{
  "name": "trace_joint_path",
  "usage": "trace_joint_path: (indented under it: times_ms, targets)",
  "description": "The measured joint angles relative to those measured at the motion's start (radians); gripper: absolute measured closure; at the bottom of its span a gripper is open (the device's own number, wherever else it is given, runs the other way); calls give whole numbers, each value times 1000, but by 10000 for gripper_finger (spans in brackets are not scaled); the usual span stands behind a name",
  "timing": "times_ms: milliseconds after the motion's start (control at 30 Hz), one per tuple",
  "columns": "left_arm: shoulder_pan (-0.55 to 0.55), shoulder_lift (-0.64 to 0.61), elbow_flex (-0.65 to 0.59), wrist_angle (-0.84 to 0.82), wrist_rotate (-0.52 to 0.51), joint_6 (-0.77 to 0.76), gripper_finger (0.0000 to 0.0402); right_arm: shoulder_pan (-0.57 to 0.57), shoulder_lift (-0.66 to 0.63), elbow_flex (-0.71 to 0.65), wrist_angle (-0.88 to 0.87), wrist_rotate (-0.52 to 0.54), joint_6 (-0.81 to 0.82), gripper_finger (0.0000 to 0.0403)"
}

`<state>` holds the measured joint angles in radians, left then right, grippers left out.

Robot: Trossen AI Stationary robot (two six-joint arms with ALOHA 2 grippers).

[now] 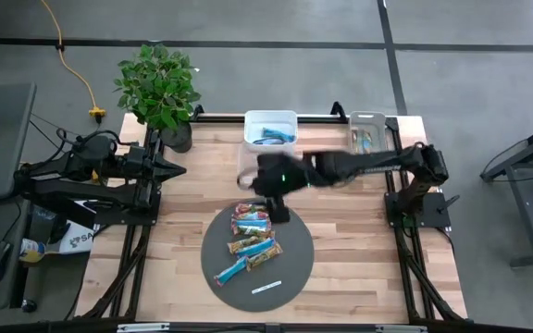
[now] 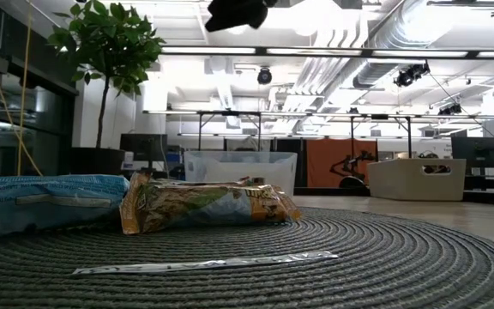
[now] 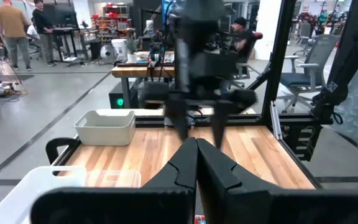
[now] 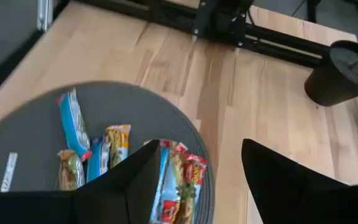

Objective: Pick and place Granola Bars by type
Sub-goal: Put the blue granola bar into the white bin

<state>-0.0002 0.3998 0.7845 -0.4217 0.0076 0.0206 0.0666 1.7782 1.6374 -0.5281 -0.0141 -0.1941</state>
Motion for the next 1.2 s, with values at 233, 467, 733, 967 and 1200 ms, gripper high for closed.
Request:
trace_joint_path:
  times_ms: [233, 467, 733, 967, 1200]
  targets:
    - [0, 0, 0, 0, 0, 0, 401, 127, 0, -150, 132, 92, 99, 194]
    - [0, 0, 0, 0, 0, 0, 401, 171, 1, -361, 374, 104, 227, 194]
    - [0, 0, 0, 0, 0, 0, 401, 172, 11, -442, 518, 83, 290, 194]
    - [0, 0, 0, 1, 0, 0, 401, 163, 87, -296, 462, 57, 291, 194]
    - [0, 0, 0, 0, 0, 0, 401, 163, 229, -9, 140, 3, 239, 194]
